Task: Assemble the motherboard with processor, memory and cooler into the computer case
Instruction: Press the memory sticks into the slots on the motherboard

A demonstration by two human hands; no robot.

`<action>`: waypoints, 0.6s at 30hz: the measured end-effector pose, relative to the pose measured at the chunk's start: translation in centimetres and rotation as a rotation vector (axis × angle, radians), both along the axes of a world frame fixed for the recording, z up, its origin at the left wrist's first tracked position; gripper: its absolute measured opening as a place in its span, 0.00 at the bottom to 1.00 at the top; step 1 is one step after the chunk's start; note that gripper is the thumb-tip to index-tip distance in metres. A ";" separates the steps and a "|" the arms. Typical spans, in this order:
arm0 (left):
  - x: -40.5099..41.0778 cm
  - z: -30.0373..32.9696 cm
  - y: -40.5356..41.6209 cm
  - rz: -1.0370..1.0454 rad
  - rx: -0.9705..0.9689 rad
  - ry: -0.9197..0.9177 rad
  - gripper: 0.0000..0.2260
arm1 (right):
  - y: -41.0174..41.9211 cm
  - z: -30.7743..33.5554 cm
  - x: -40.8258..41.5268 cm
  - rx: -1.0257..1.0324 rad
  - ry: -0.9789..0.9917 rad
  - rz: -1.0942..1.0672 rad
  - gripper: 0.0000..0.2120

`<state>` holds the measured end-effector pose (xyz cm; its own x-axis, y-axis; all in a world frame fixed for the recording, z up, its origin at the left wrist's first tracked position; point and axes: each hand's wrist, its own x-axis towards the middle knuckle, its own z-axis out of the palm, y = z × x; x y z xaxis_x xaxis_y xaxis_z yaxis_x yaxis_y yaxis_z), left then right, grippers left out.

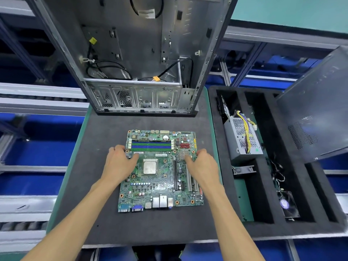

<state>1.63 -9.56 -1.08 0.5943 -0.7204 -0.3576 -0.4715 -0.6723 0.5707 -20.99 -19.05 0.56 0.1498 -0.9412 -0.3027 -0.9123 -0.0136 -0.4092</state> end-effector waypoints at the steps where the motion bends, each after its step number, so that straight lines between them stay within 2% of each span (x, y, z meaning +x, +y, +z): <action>1: 0.1 0.1 -0.3 0.006 0.016 0.007 0.23 | 0.1 0.0 0.0 -0.004 -0.007 -0.008 0.23; 3: 0.1 0.5 -0.5 0.001 0.065 -0.026 0.24 | 0.0 0.0 -0.3 0.004 -0.040 -0.026 0.22; 5: -0.5 1.1 -0.8 -0.027 0.074 -0.182 0.24 | -0.1 0.2 -0.9 0.026 -0.092 -0.043 0.22; 7: -1.9 1.9 -1.4 -0.065 -0.019 -0.361 0.24 | -0.3 0.4 -1.7 0.030 -0.137 -0.067 0.20; 8: -2.8 2.4 -1.9 -0.098 -0.090 -0.394 0.23 | -0.4 0.5 -2.3 0.020 -0.159 -0.084 0.19; 13: -9.4 3.6 -5.8 -0.382 -0.358 -0.225 0.13 | -0.5 0.8 -6.1 -0.031 -0.209 -0.186 0.15; 18: -15.9 3.6 -9.1 -0.627 -0.406 -0.051 0.08 | -0.7 0.8 -11.9 -0.050 -0.234 -0.301 0.08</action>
